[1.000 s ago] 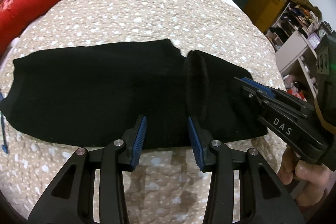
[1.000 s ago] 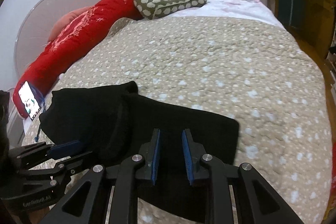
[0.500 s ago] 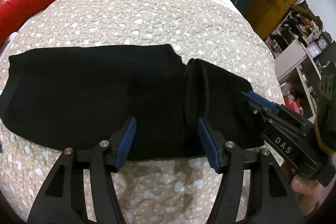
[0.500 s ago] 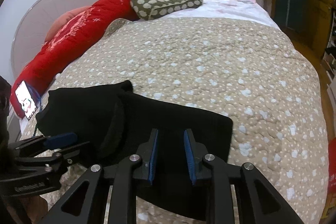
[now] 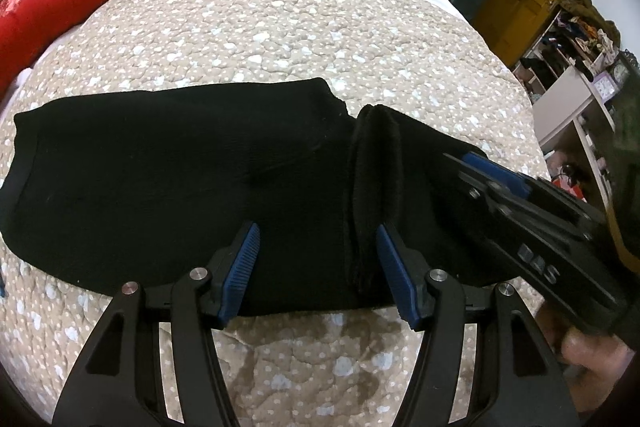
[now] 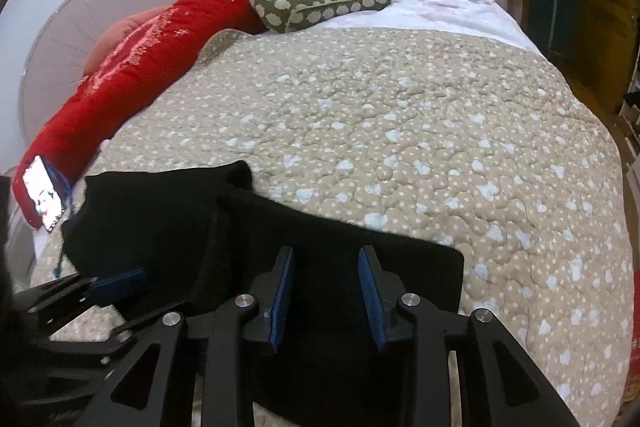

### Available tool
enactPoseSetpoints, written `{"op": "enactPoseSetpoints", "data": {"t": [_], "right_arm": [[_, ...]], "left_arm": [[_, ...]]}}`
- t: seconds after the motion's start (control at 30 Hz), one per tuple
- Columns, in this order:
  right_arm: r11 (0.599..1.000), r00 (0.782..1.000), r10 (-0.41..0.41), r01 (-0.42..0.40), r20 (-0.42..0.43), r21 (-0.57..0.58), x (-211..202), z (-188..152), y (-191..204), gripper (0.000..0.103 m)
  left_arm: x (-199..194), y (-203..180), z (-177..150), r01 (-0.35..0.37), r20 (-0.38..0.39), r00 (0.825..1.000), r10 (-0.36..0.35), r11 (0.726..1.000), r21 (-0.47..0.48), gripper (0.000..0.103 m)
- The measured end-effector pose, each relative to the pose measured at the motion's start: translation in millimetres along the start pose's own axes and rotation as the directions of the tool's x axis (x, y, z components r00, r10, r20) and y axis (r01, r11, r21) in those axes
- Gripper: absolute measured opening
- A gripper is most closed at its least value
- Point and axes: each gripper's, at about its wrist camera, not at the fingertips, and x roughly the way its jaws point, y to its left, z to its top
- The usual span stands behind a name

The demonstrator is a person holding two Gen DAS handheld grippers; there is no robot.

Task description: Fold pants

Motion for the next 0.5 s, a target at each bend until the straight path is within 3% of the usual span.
{"op": "enactPoseSetpoints", "data": {"t": [0.2, 0.37, 0.5], "right_arm": [[1.0, 1.0, -0.002, 0.002, 0.028, 0.007, -22, -18, 0, 0.032], [1.0, 1.0, -0.018, 0.018, -0.02, -0.006, -6, -29, 2, 0.032], [1.0, 1.0, -0.002, 0.002, -0.011, 0.003, -11, -27, 6, 0.033]], "left_arm": [[-5, 3, -1, 0.005, 0.002, 1.0, -0.005, 1.0, -0.017, 0.061], [-13, 7, -4, 0.005, 0.007, 1.0, -0.005, 1.0, -0.03, 0.061], [-19, 14, -5, 0.004, 0.01, 1.0, -0.003, 0.999, -0.042, 0.061]]}}
